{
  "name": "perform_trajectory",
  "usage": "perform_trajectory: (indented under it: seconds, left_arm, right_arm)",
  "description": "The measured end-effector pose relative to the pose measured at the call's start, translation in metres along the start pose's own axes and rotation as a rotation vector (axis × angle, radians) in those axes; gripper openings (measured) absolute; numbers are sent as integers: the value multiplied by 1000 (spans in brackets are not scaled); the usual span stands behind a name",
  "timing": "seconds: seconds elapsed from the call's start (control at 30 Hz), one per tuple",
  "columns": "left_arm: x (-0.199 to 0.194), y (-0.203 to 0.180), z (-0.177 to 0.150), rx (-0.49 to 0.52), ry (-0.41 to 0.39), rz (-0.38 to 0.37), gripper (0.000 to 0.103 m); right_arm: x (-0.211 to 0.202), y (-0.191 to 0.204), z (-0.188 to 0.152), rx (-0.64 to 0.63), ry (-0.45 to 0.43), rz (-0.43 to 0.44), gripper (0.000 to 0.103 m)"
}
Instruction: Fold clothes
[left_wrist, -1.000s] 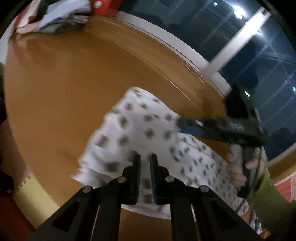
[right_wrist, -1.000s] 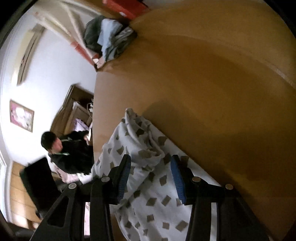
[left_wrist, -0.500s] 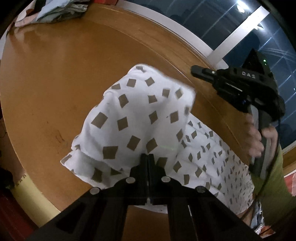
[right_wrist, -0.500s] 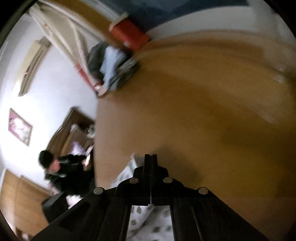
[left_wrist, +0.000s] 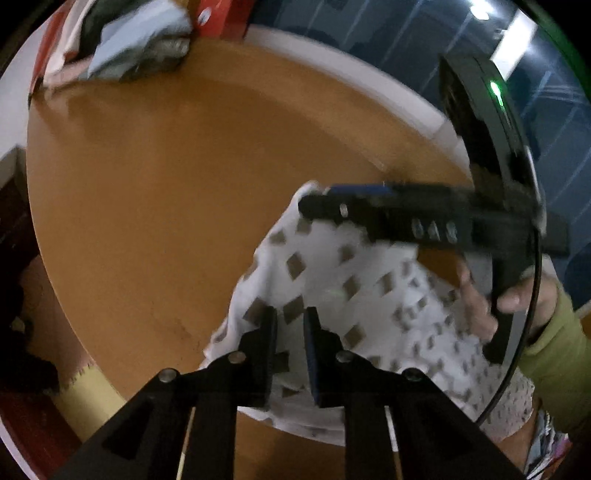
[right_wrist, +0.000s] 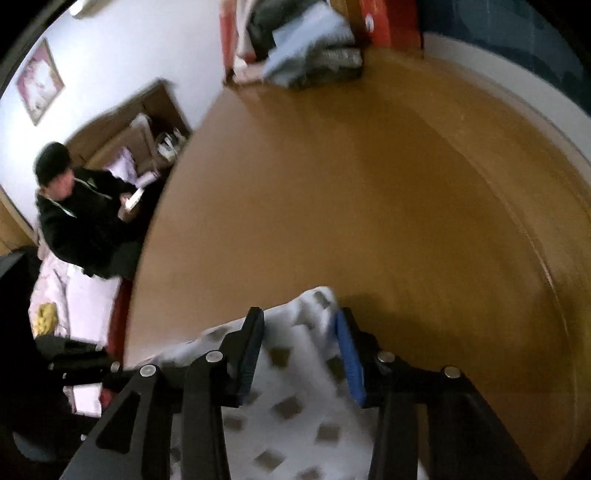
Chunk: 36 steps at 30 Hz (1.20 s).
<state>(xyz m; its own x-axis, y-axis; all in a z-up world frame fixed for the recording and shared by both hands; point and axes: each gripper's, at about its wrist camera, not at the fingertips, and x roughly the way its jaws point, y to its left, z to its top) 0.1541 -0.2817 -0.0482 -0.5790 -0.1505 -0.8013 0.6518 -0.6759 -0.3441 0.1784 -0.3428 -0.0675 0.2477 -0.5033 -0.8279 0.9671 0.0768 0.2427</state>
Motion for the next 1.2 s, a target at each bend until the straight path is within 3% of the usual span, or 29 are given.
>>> perform_trajectory:
  seconds: [0.03,0.13,0.2,0.23,0.43,0.47,0.5,0.57,0.63,0.67,0.73,0.77,0.8,0.83,0.9,0.97,1.13,1.2]
  left_arm:
    - [0,2,-3,-4,-15,-8,12]
    - [-2,3,-5,13,-21,0,12]
    - [-4,7,-6,-4,-25,-10,12]
    - [-4,9,-6,-14,-24,-9,12]
    - [-16,7,0,-33,-39,-16,12]
    - [-23,9,3,-31,-58,-16,15]
    - [-29,12,5,-24,-70,-11,24]
    - [-31,20,7,-18,-67,6,42]
    - [-29,28,6,-18,-49,16,43]
    - [-21,31,5,-26,-16,-16,43]
    - [-9,34,1,-30,23,-56,40]
    - [-5,33,-1,-26,31,-65,34]
    - [-5,30,-1,-15,31,-62,19]
    - [-5,27,0,-6,31,-59,18]
    - [-11,23,0,-12,15,-58,15]
    - [-18,20,0,-18,14,-50,15]
    - [-15,26,-4,-27,42,4,15]
    - [-14,29,-1,-29,44,1,15]
  right_arm:
    - [8,-2,2,1,18,-4,14]
    - [6,-16,1,80,-18,-4,7]
    - [0,-28,1,133,-61,-78,0]
    - [-2,-35,1,164,-82,-133,0]
    - [-29,-39,-11,167,-103,18,2]
    - [-33,-32,-12,145,-93,46,7]
    - [-34,-21,-11,106,-83,66,12]
    - [-30,-9,-11,50,-73,60,46]
    - [-23,-2,-12,16,-54,47,48]
    - [-17,-1,-12,10,-40,36,48]
    - [-7,1,-13,-3,-12,15,45]
    - [-6,-2,-13,12,-23,1,21]
    - [-5,-5,-12,28,-33,-14,12]
    - [-5,-8,-12,43,-44,-29,7]
    - [-23,-23,-11,127,-121,-16,5]
    - [-33,-29,-12,144,-176,-109,0]
    - [-29,-46,-13,202,-177,-115,0]
    - [-32,-39,-12,201,-169,-40,0]
